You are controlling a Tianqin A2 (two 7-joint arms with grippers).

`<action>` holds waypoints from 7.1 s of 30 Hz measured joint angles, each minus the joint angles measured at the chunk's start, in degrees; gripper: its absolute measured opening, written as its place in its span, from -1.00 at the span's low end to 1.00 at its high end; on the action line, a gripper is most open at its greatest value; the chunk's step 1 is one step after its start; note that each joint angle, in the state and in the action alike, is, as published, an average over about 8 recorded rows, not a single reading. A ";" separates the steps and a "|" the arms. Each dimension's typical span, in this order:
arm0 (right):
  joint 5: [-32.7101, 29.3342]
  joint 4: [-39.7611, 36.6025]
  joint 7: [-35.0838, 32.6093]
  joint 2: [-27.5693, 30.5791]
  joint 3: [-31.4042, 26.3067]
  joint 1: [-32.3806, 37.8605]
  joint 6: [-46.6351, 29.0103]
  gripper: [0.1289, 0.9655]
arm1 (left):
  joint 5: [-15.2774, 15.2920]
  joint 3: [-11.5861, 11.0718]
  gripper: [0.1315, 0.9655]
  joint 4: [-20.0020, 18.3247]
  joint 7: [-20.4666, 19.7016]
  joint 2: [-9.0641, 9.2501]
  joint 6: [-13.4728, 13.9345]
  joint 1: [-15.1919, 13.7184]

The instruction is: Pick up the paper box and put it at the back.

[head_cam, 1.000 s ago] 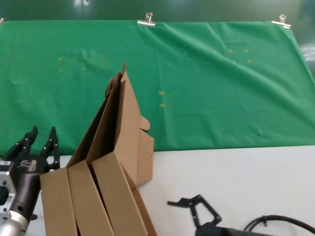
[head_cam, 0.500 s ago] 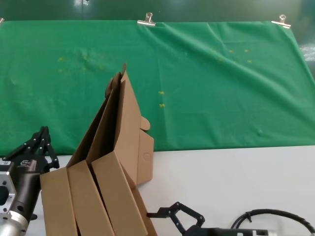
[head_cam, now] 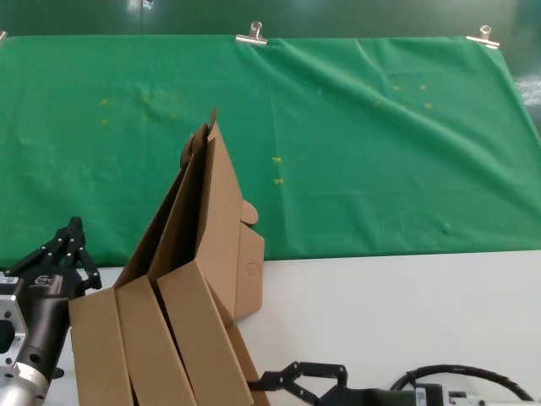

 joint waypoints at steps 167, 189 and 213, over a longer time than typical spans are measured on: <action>-21.31 -69.28 -16.53 -14.45 4.15 53.03 42.99 -0.50 | 0.01 0.00 1.00 0.00 -0.01 0.00 0.00 0.00; -1.04 -49.98 -35.76 -14.03 24.64 31.82 32.56 0.61 | 0.01 0.00 1.00 0.00 -0.01 0.00 0.00 0.00; 5.33 1.25 -20.65 -22.04 31.03 -8.08 39.57 1.00 | 0.01 0.00 1.00 0.00 -0.01 0.00 0.00 0.00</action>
